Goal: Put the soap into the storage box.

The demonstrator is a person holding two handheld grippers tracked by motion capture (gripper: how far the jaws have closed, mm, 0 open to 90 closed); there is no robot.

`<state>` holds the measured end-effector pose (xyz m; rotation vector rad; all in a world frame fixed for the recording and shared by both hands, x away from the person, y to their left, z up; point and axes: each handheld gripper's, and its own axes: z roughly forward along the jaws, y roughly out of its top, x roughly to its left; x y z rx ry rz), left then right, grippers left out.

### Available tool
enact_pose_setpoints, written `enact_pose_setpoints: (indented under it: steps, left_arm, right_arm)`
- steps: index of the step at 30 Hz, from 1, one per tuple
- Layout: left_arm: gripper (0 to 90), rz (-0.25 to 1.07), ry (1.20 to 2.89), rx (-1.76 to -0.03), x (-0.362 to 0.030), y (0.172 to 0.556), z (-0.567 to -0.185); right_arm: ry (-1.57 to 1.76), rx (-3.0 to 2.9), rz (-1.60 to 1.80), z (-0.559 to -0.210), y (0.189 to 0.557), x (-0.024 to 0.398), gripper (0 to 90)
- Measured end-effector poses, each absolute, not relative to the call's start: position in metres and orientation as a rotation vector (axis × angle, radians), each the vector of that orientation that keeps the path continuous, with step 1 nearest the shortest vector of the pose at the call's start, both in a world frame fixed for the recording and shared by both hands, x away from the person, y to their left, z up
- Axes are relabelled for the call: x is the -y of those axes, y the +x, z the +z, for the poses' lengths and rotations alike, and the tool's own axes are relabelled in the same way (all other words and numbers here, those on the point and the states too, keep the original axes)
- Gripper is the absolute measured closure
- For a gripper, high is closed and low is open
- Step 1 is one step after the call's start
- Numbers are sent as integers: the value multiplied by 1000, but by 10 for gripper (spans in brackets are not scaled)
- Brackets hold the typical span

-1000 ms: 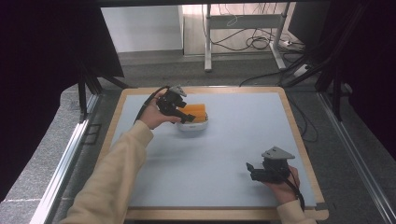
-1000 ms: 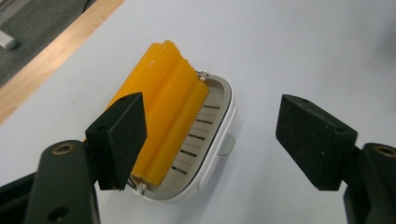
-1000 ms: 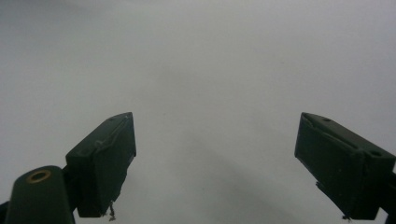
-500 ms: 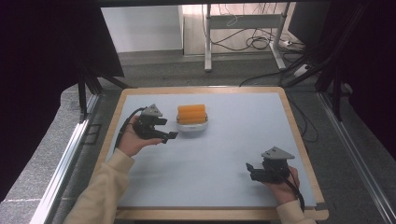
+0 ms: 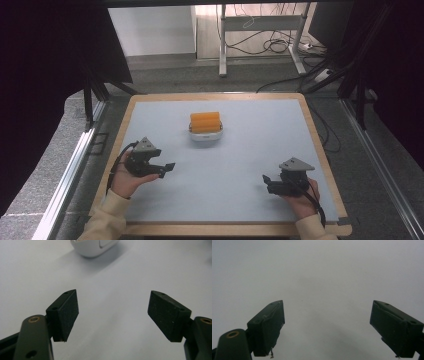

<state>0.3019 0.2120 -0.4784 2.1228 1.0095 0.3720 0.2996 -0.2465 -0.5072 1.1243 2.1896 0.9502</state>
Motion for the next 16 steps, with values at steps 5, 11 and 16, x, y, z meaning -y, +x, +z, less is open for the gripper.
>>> enact_pose_setpoints:
  steps: [5, 11, 16]
  left_arm:
    - [243, 373, 2155, -1006, -213, 299, -486]
    - [239, 365, 2150, -997, -213, 300, -485]
    - [234, 360, 2149, -995, -211, 300, -485]
  right_arm:
    - [1131, -2184, 953, -507, 300, 248, 127]
    - [1125, -2166, 968, -504, 299, 249, 127]
    - [1126, -2165, 984, -503, 298, 249, 127]
